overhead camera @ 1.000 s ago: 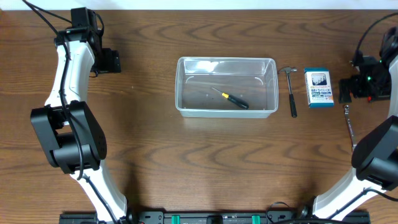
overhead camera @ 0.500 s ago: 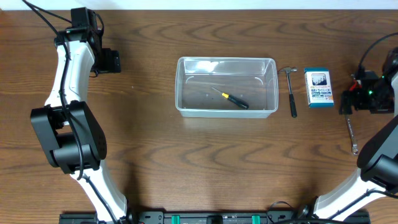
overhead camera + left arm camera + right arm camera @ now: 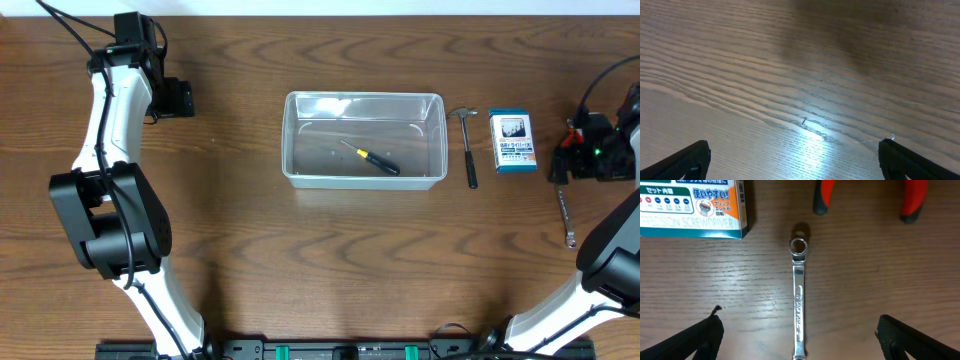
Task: Pack container
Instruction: 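Lower the open right gripper over the silver wrench's shaft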
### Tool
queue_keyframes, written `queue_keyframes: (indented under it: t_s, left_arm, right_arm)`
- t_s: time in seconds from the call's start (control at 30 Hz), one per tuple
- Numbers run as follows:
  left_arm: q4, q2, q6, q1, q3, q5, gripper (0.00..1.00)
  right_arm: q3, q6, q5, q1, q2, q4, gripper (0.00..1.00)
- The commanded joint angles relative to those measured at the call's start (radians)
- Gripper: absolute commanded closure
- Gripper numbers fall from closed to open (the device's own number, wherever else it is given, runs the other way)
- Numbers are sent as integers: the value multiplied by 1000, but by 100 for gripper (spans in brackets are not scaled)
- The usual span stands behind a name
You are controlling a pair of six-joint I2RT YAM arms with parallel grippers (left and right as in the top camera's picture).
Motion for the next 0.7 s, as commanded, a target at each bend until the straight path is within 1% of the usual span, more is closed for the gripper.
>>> queue_keyframes:
  t_s: [0.0,0.3,0.67]
  left_arm:
    - [-3,18,-2,1,-4,-15,2]
    - [-3,18,-2,1,-4,-15,2]
    - [-3,18,-2,1,-4,-15,2]
  right_arm:
    - [-31,-16,-18,-5,-10,16,1]
    - [-40,14,-18,-5,-10,49,1]
    - [-61,10,-19,-5,-6,73,1]
